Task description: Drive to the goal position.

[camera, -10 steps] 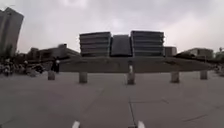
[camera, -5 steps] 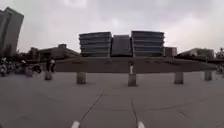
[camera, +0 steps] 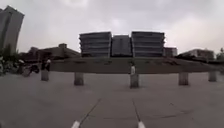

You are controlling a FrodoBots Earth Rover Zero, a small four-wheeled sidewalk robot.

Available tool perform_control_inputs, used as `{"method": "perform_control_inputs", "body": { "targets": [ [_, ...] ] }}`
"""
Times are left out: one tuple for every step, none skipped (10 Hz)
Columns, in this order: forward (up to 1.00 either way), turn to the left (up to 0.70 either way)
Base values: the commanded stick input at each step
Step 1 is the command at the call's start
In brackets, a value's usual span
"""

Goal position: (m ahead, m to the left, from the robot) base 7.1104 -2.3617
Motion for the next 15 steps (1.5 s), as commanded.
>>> {"method": "perform_control_inputs", "body": {
  "targets": [
    [0.6, 0.15],
    [0.6, 0.15],
    [0.6, 0.15],
    [0.6, 0.0],
    [0.6, 0.0],
    [0.6, 0.0],
    [0.6, 0.0],
    [0.6, 0.0],
    [0.6, 0.0],
    [0.6, 0.0],
    [0.6, 0.0],
    [0.6, 0.0],
    [0.6, 0.0],
    [0.6, 0.0],
    [0.6, 0.0]
  ]
}}
